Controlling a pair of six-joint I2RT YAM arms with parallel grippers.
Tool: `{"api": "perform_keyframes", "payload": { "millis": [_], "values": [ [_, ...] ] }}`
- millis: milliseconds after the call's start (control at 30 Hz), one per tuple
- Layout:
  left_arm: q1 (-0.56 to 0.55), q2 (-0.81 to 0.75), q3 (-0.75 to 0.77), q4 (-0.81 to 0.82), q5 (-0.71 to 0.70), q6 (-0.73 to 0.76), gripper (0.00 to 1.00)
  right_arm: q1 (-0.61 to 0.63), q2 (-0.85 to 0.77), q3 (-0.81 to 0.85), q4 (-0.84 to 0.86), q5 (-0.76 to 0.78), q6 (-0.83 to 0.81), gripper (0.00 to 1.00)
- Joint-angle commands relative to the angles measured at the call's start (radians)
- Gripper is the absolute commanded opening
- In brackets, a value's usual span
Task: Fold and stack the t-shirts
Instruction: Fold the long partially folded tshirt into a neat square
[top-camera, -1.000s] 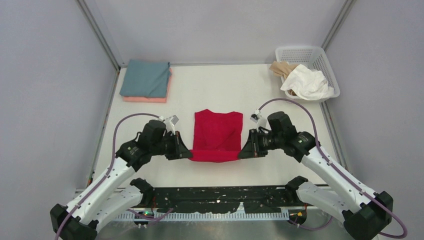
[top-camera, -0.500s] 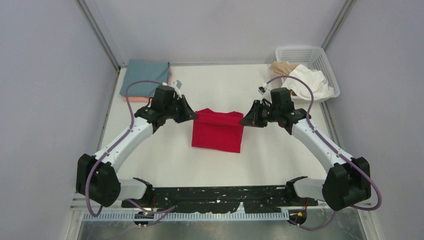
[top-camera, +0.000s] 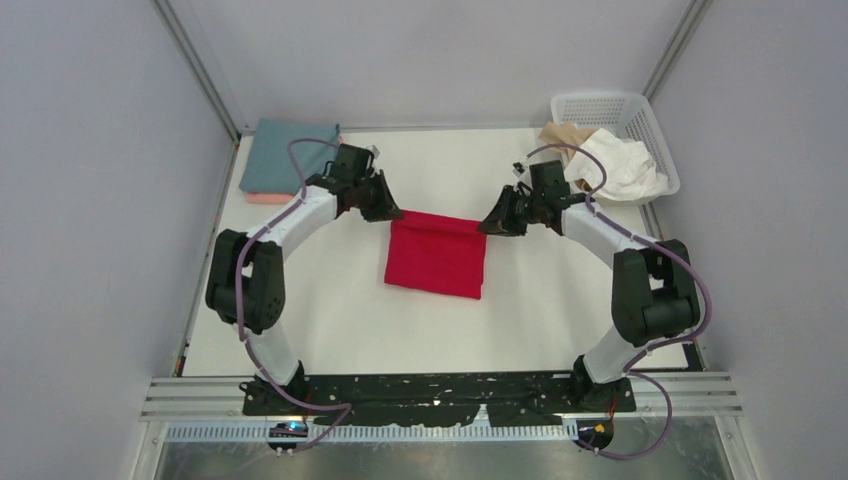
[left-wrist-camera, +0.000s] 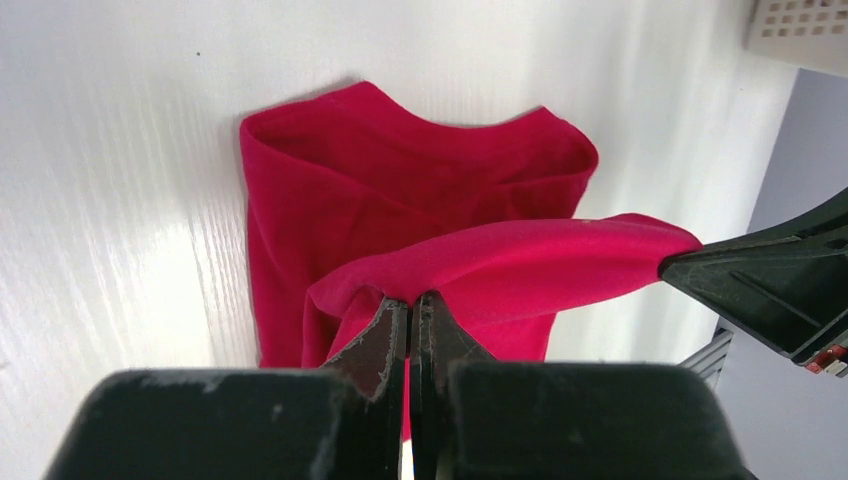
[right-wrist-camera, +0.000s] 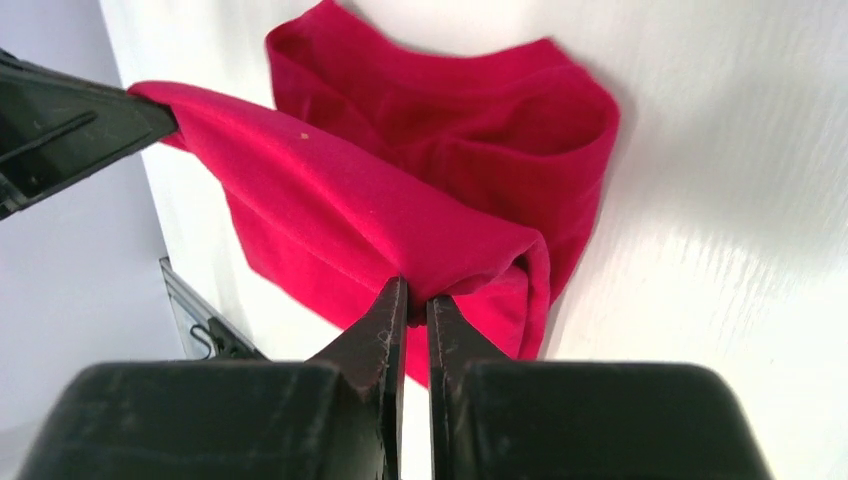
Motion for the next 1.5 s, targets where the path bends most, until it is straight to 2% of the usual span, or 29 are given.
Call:
{"api": "perform_keyframes", "payload": {
  "millis": [0,33,67,100,133,167,267,367,467,600,700,900,967,1100,1267,1300,1367,1467],
  "values": [
    [0.016,0.07,0.086,-0.052,-0.004,0.028,0.25,-0.01,0.081,0.074,0.061,0.069,0.012,0.15],
    [0.018,0.082,0.096,-0.053,-0.011,0.027,0.46,-0.01,0.096,0.09,0.065,0.09,0.013,0.16],
    [0.019,0.093,0.106,-0.049,-0.023,0.025,0.63,-0.012,0.123,0.101,0.067,0.1,0.012,0.23],
    [0.023,0.102,0.123,-0.051,-0.029,0.027,0.73,-0.013,0.136,0.126,0.066,0.12,0.013,0.41],
    [0.025,0.111,0.147,-0.065,-0.03,0.032,0.77,-0.014,0.157,0.141,0.065,0.127,0.011,0.54],
    [0.028,0.118,0.178,-0.096,-0.033,0.037,0.78,-0.014,0.165,0.176,0.054,0.13,0.011,0.76],
    [0.027,0.082,0.203,-0.135,-0.025,0.049,0.8,-0.012,0.15,0.209,0.029,0.131,0.011,0.96],
    [0.01,-0.002,0.113,-0.09,0.009,0.038,0.82,0.001,0.085,0.163,0.041,0.147,0.012,0.96],
    [-0.034,-0.074,0.007,-0.01,0.076,0.032,0.83,0.012,0.015,0.071,0.123,0.074,0.051,0.95],
    [-0.124,-0.118,-0.126,0.091,0.172,0.018,0.84,0.031,0.029,0.029,0.213,0.02,0.096,0.95],
    [-0.156,-0.108,-0.217,0.108,0.167,0.02,0.84,0.052,0.07,0.034,0.293,-0.024,0.121,0.95],
    [-0.151,-0.085,-0.357,0.145,0.111,0.024,0.84,0.058,0.234,0.127,0.292,0.017,0.122,0.95],
    [-0.153,-0.087,-0.395,0.174,0.119,0.009,0.83,0.057,0.286,0.163,0.246,0.038,0.108,0.95],
    [-0.156,-0.141,-0.464,0.211,0.117,-0.012,0.83,0.057,0.357,0.201,0.231,0.075,0.099,0.95],
    [-0.158,-0.283,-0.468,0.16,0.046,0.031,0.84,0.058,0.327,0.233,0.204,0.072,0.069,0.95],
    [-0.157,-0.309,-0.449,0.128,0.003,0.047,0.86,0.057,0.308,0.235,0.189,0.075,0.063,0.95],
    [-0.154,-0.342,-0.39,0.064,-0.097,0.088,0.98,0.057,0.237,0.227,0.153,0.104,0.034,0.95],
    [-0.123,-0.321,-0.326,0.012,-0.175,0.117,1.0,0.057,0.091,0.177,0.131,0.196,0.014,0.95]
  ]
}}
